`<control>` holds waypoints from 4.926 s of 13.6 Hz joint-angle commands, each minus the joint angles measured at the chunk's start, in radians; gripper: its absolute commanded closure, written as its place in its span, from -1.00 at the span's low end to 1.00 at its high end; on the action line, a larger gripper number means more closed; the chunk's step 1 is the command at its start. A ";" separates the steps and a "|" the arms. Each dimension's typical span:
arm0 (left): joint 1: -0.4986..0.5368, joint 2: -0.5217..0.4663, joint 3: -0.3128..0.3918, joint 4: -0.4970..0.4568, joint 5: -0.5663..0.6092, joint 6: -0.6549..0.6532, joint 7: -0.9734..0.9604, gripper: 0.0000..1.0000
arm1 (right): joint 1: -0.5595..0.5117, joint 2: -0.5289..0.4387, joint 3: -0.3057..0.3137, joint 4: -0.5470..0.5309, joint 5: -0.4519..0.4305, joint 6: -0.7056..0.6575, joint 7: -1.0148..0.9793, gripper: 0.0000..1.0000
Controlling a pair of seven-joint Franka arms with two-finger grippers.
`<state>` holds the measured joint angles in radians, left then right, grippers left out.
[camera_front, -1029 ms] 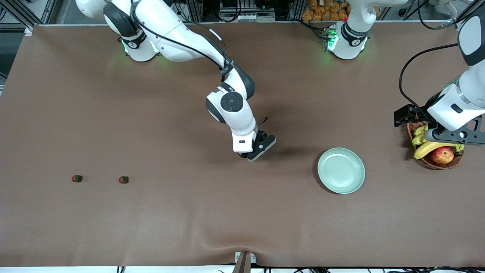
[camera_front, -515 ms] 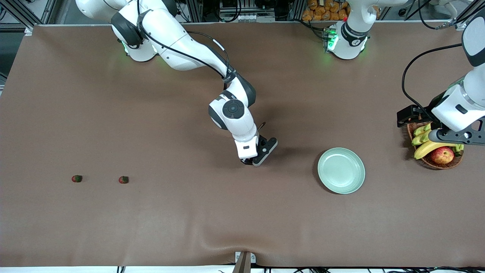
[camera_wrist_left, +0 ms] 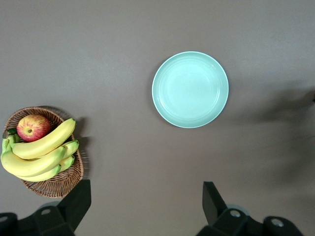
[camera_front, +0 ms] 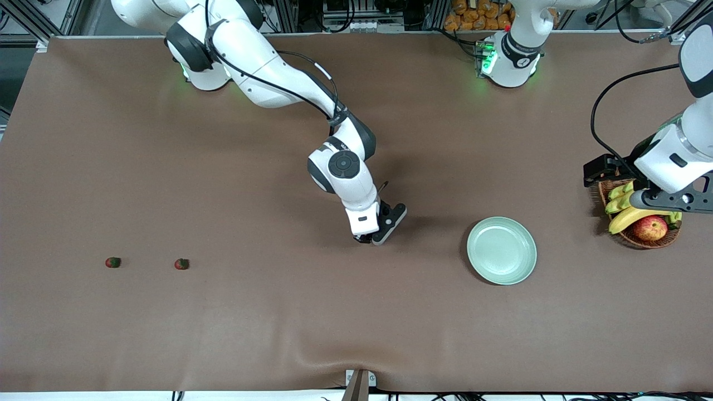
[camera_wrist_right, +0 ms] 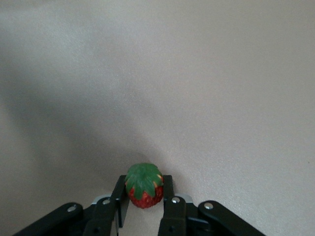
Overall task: Collect all strawberries into plate
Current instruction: 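Carry the strawberry to mid-table with the right gripper and release it, then withdraw the right gripper while the left gripper reaches toward the strawberry, then lower the left gripper onto the mid-table strawberry and grasp it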
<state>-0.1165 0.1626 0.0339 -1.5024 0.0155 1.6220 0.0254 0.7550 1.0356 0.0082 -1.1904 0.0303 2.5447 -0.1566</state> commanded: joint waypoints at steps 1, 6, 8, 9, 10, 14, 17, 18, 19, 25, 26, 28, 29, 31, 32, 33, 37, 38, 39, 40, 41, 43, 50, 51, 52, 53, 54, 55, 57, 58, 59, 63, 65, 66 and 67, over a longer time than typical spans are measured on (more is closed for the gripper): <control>0.004 0.006 0.000 0.019 -0.015 -0.016 0.024 -1.00 | 0.001 0.030 -0.002 0.046 -0.020 0.011 -0.017 -0.80; 0.003 0.006 0.000 0.019 -0.015 -0.016 0.024 -1.00 | -0.002 -0.017 -0.002 0.043 -0.012 -0.006 -0.003 -1.00; 0.000 0.006 0.000 0.019 -0.015 -0.016 0.024 -1.00 | -0.019 -0.054 -0.002 0.034 -0.004 -0.017 -0.001 -1.00; 0.000 0.006 0.000 0.019 -0.015 -0.016 0.022 -1.00 | -0.032 -0.065 -0.002 0.034 -0.001 -0.038 -0.001 -1.00; 0.000 0.006 0.000 0.019 -0.015 -0.016 0.024 -1.00 | -0.042 -0.087 -0.002 0.034 -0.001 -0.067 -0.001 -1.00; -0.006 0.008 -0.002 0.016 -0.017 -0.016 0.011 -1.00 | -0.103 -0.157 -0.002 0.034 0.000 -0.173 -0.003 -1.00; -0.009 0.008 -0.003 0.016 -0.017 -0.016 0.007 -1.00 | -0.158 -0.207 -0.002 0.034 0.000 -0.256 -0.004 -1.00; -0.011 0.008 -0.003 0.016 -0.017 -0.016 0.007 -1.00 | -0.177 -0.226 -0.002 0.034 0.000 -0.283 -0.005 -1.00; -0.012 0.008 -0.003 0.016 -0.017 -0.016 0.007 -1.00 | -0.196 -0.247 -0.002 0.032 0.000 -0.322 -0.005 -1.00; -0.015 0.006 -0.009 0.016 -0.019 -0.016 -0.005 -1.00 | -0.335 -0.405 -0.002 -0.020 -0.003 -0.531 -0.015 -1.00; -0.017 0.006 -0.009 0.016 -0.019 -0.016 -0.010 -1.00 | -0.358 -0.440 -0.002 -0.056 -0.003 -0.532 -0.014 -1.00; -0.019 0.006 -0.009 0.016 -0.019 -0.016 -0.012 -1.00 | -0.414 -0.497 -0.004 -0.125 -0.006 -0.537 -0.011 -1.00; -0.020 0.006 -0.009 0.016 -0.019 -0.016 -0.012 -1.00 | -0.448 -0.514 -0.004 -0.148 -0.006 -0.538 -0.011 -1.00; -0.019 0.008 -0.026 0.017 -0.020 -0.014 -0.027 -1.00 | -0.511 -0.534 -0.004 -0.179 -0.006 -0.549 -0.012 -1.00; -0.019 0.006 -0.029 0.019 -0.028 -0.014 -0.044 -1.00 | -0.535 -0.537 -0.004 -0.185 -0.006 -0.549 -0.012 -1.00; -0.019 0.008 -0.029 0.018 -0.037 -0.014 -0.065 -1.00 | -0.557 -0.534 -0.004 -0.187 -0.006 -0.549 -0.009 -1.00; -0.032 0.008 -0.042 0.019 -0.061 -0.011 -0.143 -1.00 | -0.623 -0.526 -0.004 -0.244 -0.006 -0.538 -0.005 -1.00; -0.037 0.009 -0.048 0.019 -0.074 -0.005 -0.175 -1.00 | -0.632 -0.523 -0.005 -0.251 -0.004 -0.537 -0.003 -1.00; -0.055 0.020 -0.052 0.019 -0.075 0.012 -0.209 -1.00 | -0.635 -0.520 -0.005 -0.255 -0.004 -0.538 0.014 -1.00; -0.080 0.035 -0.052 0.021 -0.077 0.038 -0.237 -1.00 | -0.637 -0.516 -0.005 -0.255 -0.006 -0.540 0.053 -1.00; -0.113 0.056 -0.052 0.021 -0.075 0.071 -0.257 -1.00 | -0.637 -0.511 -0.005 -0.255 -0.010 -0.541 0.102 -1.00; -0.179 0.113 -0.054 0.019 -0.078 0.143 -0.326 -1.00 | -0.637 -0.490 -0.005 -0.255 -0.015 -0.540 0.198 -1.00; -0.454 0.359 -0.051 0.014 -0.060 0.406 -0.798 -1.00 | -0.686 -0.421 -0.005 -0.252 -0.015 -0.523 0.239 -1.00; -0.465 0.391 -0.049 0.014 -0.060 0.436 -0.838 -1.00 | -0.695 -0.413 -0.005 -0.252 -0.015 -0.505 0.235 -1.00; -0.477 0.429 -0.051 0.014 -0.060 0.482 -0.896 -1.00 | -0.704 -0.402 -0.005 -0.248 -0.016 -0.492 0.227 -1.00; -0.492 0.467 -0.049 0.014 -0.058 0.528 -0.957 -1.00 | -0.707 -0.395 -0.005 -0.247 -0.016 -0.485 0.226 -1.00; -0.511 0.503 -0.049 0.014 -0.052 0.570 -1.005 -1.00 | -0.709 -0.390 -0.005 -0.247 -0.016 -0.477 0.223 -1.00; -0.517 0.533 -0.049 0.016 -0.048 0.611 -1.041 -1.00 | -0.718 -0.379 -0.005 -0.247 -0.018 -0.465 0.216 -1.00; -0.528 0.592 -0.049 0.014 -0.045 0.708 -1.084 -1.00 | -0.727 -0.367 -0.005 -0.247 -0.018 -0.449 0.154 -1.00; -0.535 0.621 -0.049 0.014 -0.045 0.742 -1.107 -1.00 | -0.729 -0.361 -0.005 -0.247 -0.020 -0.443 0.114 -1.00; -0.539 0.644 -0.049 0.016 -0.045 0.774 -1.121 -1.00 | -0.743 -0.353 -0.005 -0.247 -0.018 -0.437 0.063 -1.00; -0.549 0.661 -0.046 0.016 -0.037 0.803 -1.136 -1.00 | -0.750 -0.332 -0.005 -0.244 -0.021 -0.429 -0.029 -1.00; -0.549 0.682 -0.046 0.021 -0.022 0.823 -1.138 -0.92 | -0.755 -0.315 -0.005 -0.239 -0.027 -0.429 -0.110 -1.00; -0.549 0.684 -0.046 0.021 -0.019 0.835 -1.136 -0.85 | -0.767 -0.307 -0.005 -0.238 -0.027 -0.419 -0.157 -1.00; -0.549 0.686 -0.046 0.021 -0.019 0.835 -1.136 -0.71 | -0.772 -0.304 -0.005 -0.239 -0.027 -0.408 -0.200 -1.00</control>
<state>-0.6554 0.8280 -0.0215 -1.5023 -0.0331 2.4393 -1.0811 0.0151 0.7182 -0.0151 -1.4381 0.0183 2.1179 -0.2773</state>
